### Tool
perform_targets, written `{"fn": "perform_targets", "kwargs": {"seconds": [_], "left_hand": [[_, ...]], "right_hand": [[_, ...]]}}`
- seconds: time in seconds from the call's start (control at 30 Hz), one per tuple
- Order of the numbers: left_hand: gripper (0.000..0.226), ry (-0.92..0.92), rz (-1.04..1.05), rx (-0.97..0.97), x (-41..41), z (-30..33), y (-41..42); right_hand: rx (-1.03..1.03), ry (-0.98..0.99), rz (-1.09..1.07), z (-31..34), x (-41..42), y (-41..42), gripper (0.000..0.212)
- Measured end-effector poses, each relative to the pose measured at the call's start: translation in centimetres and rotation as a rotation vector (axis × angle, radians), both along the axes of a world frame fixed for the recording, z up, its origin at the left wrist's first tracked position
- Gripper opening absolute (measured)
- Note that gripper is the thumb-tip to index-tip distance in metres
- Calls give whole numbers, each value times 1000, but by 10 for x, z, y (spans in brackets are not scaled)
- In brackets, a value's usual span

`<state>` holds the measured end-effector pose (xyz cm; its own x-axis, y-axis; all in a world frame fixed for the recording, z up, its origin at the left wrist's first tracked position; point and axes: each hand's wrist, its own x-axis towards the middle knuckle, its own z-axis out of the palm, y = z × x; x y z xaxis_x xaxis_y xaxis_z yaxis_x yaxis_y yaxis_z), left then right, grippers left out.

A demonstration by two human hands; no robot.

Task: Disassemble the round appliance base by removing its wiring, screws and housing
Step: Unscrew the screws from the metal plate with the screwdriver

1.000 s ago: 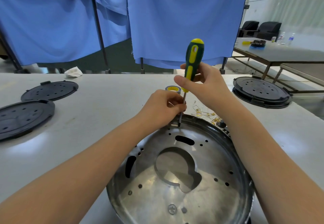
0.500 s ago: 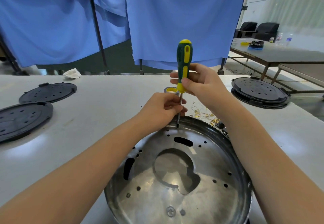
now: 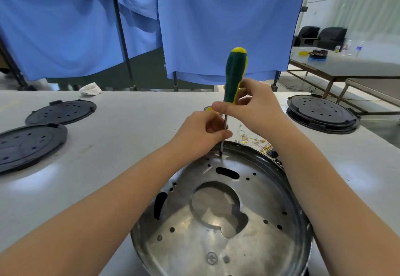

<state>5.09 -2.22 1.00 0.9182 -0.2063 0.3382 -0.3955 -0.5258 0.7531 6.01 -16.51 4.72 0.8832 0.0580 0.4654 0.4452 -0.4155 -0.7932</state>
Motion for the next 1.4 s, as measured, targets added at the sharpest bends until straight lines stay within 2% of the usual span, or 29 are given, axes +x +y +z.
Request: {"fn": "perform_targets", "kwargs": {"seconds": [0.13, 0.3, 0.4, 0.57, 0.63, 0.73, 0.87, 1.07, 1.2, 1.3, 1.4], "left_hand": [[15, 101, -82, -103, -2, -1, 2], [6, 78, -22, -80, 1, 1, 2], [8, 5, 9, 13, 2, -1, 0], [15, -9, 6, 50, 3, -2, 1], [8, 14, -17, 19, 2, -1, 0], [14, 112, -100, -116, -1, -1, 1], [8, 98, -52, -100, -1, 3, 3], [17, 35, 45, -67, 0, 3, 4], [10, 54, 23, -58, -1, 3, 3], [13, 150, -58, -121, -5, 3, 0], [9, 111, -32, -69, -5, 4, -1]], "right_hand": [[66, 40, 60, 2, 1, -4, 35], [111, 95, 218, 0, 1, 1, 31], [42, 50, 157, -2, 1, 2, 34], [-68, -26, 52, -3, 3, -1, 37], [-57, -3, 48, -1, 4, -3, 38], [8, 46, 134, 1, 3, -4, 38], [84, 85, 243, 1, 2, -1, 34], [-38, -15, 99, -3, 1, 2, 22], [-36, 22, 128, -2, 2, 1, 13], [85, 118, 248, 1, 2, 0, 29], [138, 132, 275, 3, 1, 0, 38]]}}
